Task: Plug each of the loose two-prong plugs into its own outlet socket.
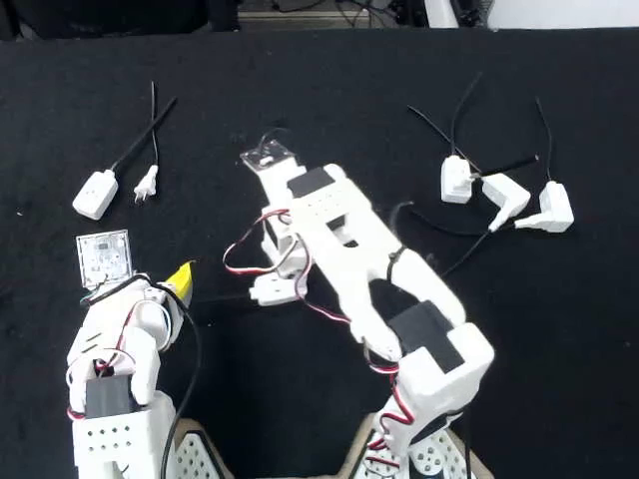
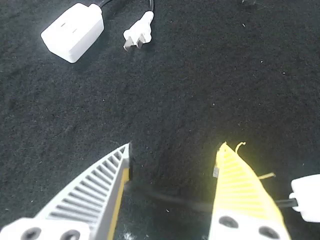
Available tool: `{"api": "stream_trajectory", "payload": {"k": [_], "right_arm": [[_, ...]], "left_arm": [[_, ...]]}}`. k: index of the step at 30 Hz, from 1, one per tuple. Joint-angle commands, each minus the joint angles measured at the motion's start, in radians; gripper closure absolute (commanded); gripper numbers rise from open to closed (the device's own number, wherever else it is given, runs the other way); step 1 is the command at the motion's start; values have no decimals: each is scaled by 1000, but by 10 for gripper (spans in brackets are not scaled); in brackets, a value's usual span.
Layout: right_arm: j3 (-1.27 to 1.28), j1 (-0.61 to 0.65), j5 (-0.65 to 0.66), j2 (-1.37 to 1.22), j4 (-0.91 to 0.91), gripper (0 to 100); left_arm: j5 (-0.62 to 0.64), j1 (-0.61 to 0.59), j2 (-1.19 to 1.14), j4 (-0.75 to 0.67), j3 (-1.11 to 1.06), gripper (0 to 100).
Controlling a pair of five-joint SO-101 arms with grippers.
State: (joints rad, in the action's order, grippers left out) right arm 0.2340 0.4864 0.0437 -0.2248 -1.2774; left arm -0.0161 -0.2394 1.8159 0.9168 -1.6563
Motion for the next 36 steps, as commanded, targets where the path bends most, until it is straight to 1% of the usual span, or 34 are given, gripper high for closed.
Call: {"api": "stream_trajectory", "payload": {"k": [1,4,5,8,10,16,20,22,25,27,29,31,36], "right_arm": [[18,-29,5,42,-5,988],[18,-18,21,36,5,979],[18,-8,38,36,5,958],[16,35,63,44,2,828],[12,80,115,50,2,761],[7,189,265,186,-21,796],[25,199,402,266,-21,769],[47,201,514,274,-21,740],[102,199,717,274,-21,703],[153,199,842,274,-20,698],[197,199,931,274,-11,698],[234,201,971,274,29,698],[311,201,977,272,149,698]], "left_arm": [[2,-10,6,2,39,729],[2,-10,6,2,39,729],[2,-10,6,2,39,729],[2,-10,6,2,39,729],[2,-10,6,2,39,729],[2,-21,6,3,41,729],[8,-108,6,0,56,729],[9,-134,6,0,61,729],[9,-151,6,-3,61,729],[9,-151,6,-3,61,729],[9,-153,6,-3,62,729],[9,-153,6,-3,62,729],[9,-153,6,-3,62,729]]}}
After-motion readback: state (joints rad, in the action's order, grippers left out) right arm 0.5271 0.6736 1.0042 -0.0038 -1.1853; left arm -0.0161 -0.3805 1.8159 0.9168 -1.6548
